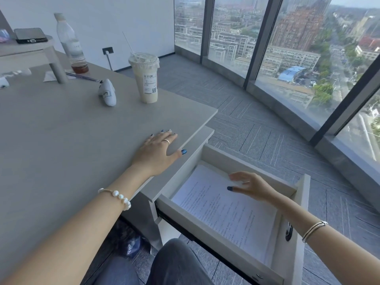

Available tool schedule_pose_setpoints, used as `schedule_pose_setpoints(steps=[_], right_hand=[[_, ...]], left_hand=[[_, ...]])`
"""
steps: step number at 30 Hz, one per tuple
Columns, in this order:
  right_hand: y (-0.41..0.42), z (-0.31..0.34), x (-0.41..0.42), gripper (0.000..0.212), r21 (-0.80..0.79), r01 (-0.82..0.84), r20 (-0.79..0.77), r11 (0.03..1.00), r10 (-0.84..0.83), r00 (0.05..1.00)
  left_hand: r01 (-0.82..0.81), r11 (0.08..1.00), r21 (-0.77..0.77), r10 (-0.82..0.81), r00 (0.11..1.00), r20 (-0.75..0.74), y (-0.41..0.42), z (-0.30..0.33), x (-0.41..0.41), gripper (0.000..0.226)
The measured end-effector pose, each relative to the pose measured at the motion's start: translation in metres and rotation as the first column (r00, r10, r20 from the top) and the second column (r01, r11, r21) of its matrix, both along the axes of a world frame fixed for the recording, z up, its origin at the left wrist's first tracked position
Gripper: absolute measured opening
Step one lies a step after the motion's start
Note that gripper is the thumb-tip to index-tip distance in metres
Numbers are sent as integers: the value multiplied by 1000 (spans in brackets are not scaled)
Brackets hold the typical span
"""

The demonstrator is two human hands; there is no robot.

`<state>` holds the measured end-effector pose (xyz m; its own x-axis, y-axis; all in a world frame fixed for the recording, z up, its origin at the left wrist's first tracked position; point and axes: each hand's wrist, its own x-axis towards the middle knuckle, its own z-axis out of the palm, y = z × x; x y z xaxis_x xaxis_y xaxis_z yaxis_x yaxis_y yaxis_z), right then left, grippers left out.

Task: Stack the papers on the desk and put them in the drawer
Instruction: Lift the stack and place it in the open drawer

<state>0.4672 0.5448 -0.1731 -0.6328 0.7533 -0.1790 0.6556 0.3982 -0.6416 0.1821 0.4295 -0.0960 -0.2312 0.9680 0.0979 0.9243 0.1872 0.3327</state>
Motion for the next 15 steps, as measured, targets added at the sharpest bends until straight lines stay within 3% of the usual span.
schedule_pose_setpoints(steps=[5,9,15], right_hand=[[-28,26,27,51,43,37,-95,998,-32,995],[-39,30,86,61,267,181,6,947,-189,982],[-67,29,145,72,175,375,69,911,-391,918]], left_hand=[[0,1000,-13,0,1000,4,-2,1,1,66],[-2,1000,-20,2,1000,3,-3,2,2,66],[-1,1000,-23,1,1000,-8,-3,2,3,66]])
